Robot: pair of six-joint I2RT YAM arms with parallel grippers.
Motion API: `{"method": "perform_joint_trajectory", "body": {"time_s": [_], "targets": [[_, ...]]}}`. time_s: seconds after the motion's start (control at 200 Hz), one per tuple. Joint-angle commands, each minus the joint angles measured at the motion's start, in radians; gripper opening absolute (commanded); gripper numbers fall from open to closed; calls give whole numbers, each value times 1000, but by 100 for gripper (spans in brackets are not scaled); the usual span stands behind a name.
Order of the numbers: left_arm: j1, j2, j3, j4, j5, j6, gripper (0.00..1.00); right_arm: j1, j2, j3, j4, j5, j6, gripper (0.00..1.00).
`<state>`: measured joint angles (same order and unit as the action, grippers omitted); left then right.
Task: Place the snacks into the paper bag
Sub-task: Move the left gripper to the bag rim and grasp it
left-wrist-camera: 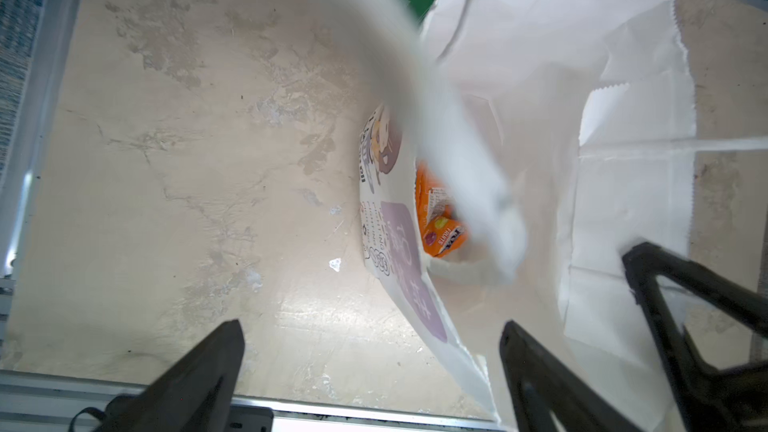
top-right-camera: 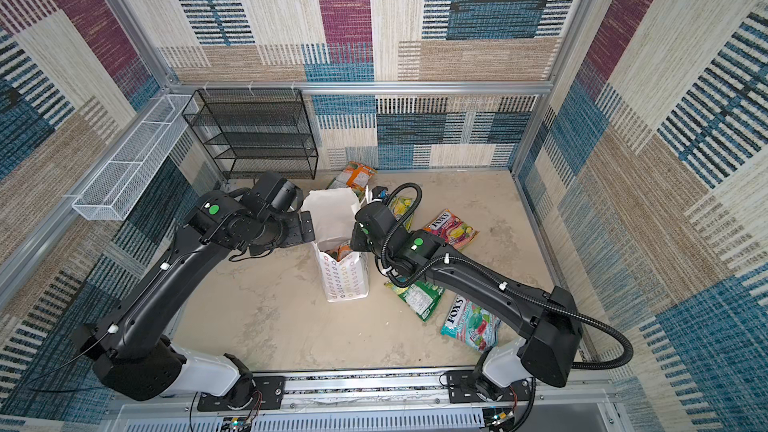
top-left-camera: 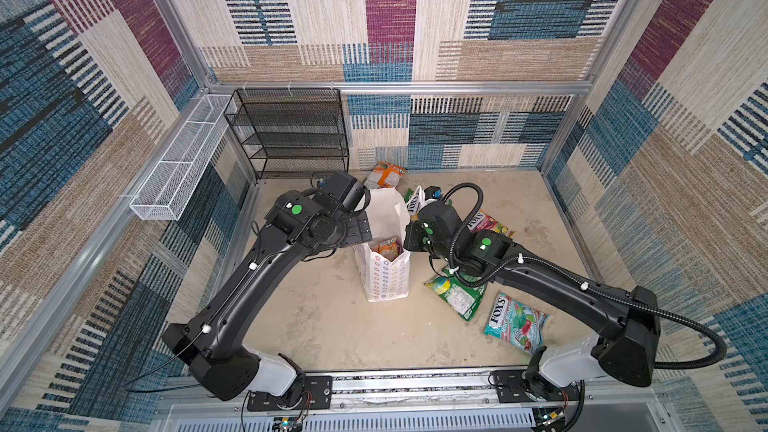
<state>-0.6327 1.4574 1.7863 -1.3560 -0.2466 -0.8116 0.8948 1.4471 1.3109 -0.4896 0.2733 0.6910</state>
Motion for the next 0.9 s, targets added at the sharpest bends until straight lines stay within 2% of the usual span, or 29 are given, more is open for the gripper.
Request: {"method": "perform_joint_trajectory", "body": {"time_s": [0.0, 0.095, 0.421, 0.496, 0.561, 0.766, 0.896], "targets": [[12, 39, 3, 92, 43, -41, 100, 0, -9, -6, 25, 11, -7, 0], [26, 78, 4, 94, 28, -65, 94, 0, -11, -9, 25, 12, -8, 0], [60, 139, -11, 118, 38, -95, 61, 0, -30, -25, 28, 22, -13, 0], [65, 144, -15, 118, 41, -93, 47, 0, -29, -25, 29, 22, -16, 0], [70, 141, -22, 127, 49, -88, 31, 0, -25, -24, 32, 19, -19, 0], [87, 139, -33, 151, 81, -63, 0, 0, -13, -12, 44, 2, -31, 0], [105, 136, -24, 175, 111, -18, 0, 0, -1, 10, 57, -6, -45, 0]]}}
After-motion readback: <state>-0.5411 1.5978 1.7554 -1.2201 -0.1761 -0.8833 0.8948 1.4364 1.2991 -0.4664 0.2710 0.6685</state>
